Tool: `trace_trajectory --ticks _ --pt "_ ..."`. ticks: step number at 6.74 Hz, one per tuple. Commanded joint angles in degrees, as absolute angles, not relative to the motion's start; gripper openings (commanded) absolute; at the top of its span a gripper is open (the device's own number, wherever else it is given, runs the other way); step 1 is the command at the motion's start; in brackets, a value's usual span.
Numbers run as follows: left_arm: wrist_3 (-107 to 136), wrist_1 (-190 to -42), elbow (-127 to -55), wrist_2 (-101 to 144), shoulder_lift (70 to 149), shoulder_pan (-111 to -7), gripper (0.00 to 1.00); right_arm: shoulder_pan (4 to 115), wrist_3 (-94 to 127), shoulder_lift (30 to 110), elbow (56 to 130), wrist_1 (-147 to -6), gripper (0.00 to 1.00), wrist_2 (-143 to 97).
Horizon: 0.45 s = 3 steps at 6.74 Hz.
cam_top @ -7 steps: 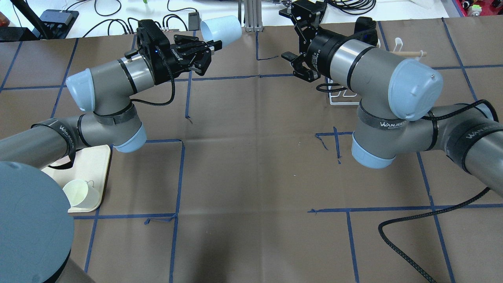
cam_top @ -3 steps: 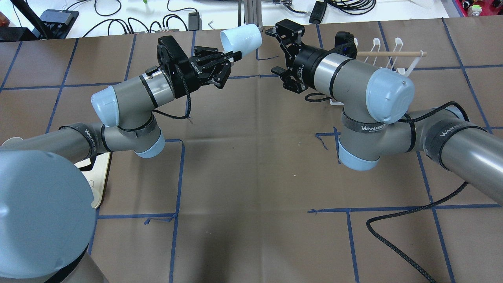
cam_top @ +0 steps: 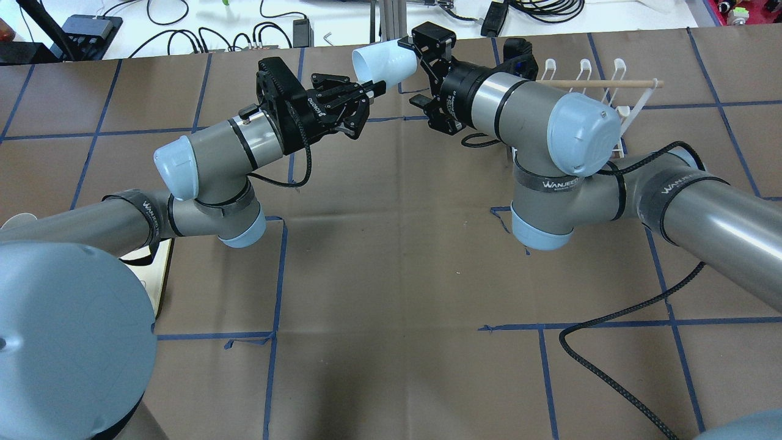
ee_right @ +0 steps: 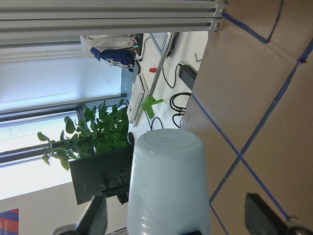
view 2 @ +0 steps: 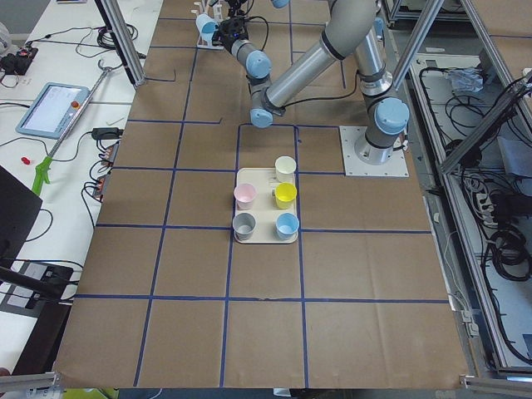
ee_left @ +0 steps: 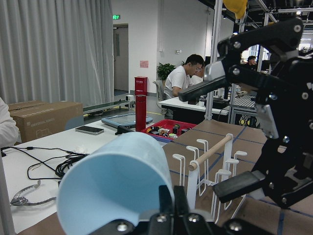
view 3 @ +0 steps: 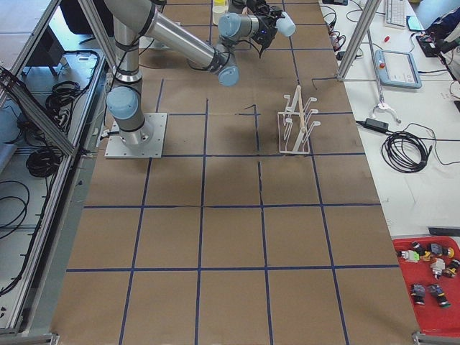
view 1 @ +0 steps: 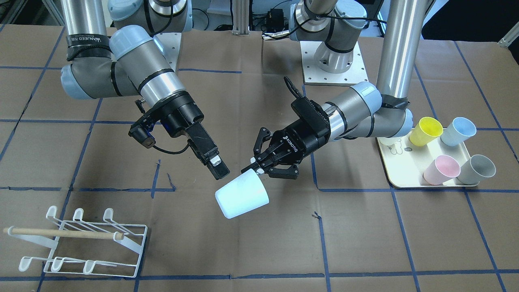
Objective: Transfer IKEA cup to right arm and place on rack
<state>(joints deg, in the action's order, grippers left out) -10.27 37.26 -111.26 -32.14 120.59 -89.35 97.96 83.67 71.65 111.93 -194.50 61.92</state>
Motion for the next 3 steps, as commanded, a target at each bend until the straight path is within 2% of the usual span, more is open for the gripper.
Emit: trace_trajectory --ticks 1,3 --pt "-9.93 37.27 -111.18 -32.61 120.32 -89.65 0.0 98.7 85.94 69.97 110.66 -195.03 0.96 63.63" --pt "-9.93 37.18 -111.18 -32.61 120.32 -89.65 0.0 98.7 86.13 67.51 107.77 -195.12 0.96 63.63"
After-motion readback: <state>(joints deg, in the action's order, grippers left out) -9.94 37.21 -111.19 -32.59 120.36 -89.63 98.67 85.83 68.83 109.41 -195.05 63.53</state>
